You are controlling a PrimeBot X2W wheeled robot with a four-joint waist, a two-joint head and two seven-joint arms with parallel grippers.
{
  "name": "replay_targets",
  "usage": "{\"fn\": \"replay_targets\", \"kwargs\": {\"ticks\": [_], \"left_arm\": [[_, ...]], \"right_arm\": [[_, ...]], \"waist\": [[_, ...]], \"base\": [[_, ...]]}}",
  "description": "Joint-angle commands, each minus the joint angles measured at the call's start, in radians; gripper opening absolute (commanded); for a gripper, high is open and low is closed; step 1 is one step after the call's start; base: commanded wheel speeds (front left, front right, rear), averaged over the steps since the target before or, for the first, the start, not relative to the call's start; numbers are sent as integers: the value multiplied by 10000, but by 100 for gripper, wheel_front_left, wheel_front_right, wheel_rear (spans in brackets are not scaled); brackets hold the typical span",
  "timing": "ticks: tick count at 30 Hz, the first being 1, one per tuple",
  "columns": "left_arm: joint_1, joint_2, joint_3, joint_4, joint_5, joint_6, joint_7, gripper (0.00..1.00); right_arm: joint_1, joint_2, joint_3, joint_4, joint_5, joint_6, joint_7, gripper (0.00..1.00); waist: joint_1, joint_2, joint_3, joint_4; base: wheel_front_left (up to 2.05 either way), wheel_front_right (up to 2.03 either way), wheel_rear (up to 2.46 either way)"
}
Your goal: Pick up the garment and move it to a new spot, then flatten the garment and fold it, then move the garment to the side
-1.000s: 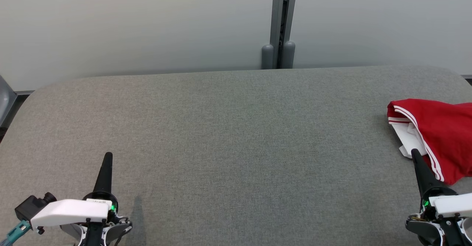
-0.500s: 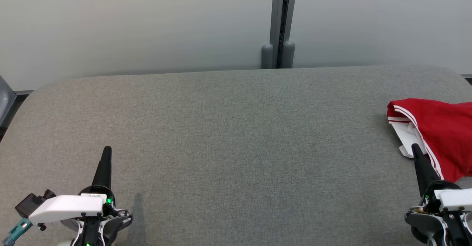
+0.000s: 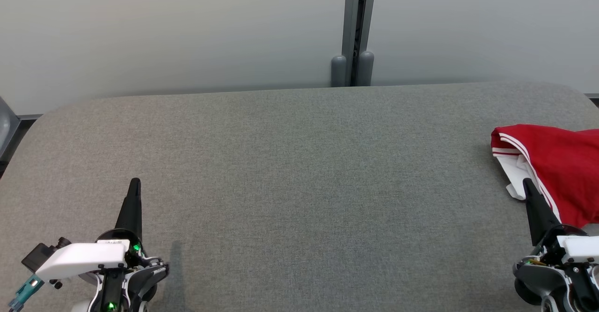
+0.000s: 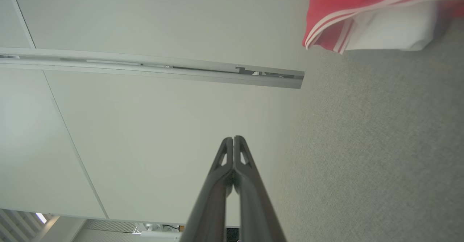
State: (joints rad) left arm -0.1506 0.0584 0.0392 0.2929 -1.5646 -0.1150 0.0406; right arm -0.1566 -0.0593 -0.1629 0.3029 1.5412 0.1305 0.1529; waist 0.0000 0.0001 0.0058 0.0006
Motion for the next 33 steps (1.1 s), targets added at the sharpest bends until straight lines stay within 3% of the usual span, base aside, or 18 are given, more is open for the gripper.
{"fn": "replay_targets", "kwargs": {"ticks": [1,9,33], "left_arm": [[-143,39,81,27,-147,-104,36,0],[-302,-72,207,134,-563,-208,146,0],[-230,-78,214,129,-525,-196,168,0]], "right_arm": [[-171,-17,-68,25,186,4,74,0],[-289,-4,-106,220,676,4,170,0],[-298,24,-136,192,590,4,193,0]], "waist": [[0,-1,1,0],[0,-1,9,-5],[0,-1,10,-6]], "base": [[0,0,0],[0,0,0],[0,0,0]]}}
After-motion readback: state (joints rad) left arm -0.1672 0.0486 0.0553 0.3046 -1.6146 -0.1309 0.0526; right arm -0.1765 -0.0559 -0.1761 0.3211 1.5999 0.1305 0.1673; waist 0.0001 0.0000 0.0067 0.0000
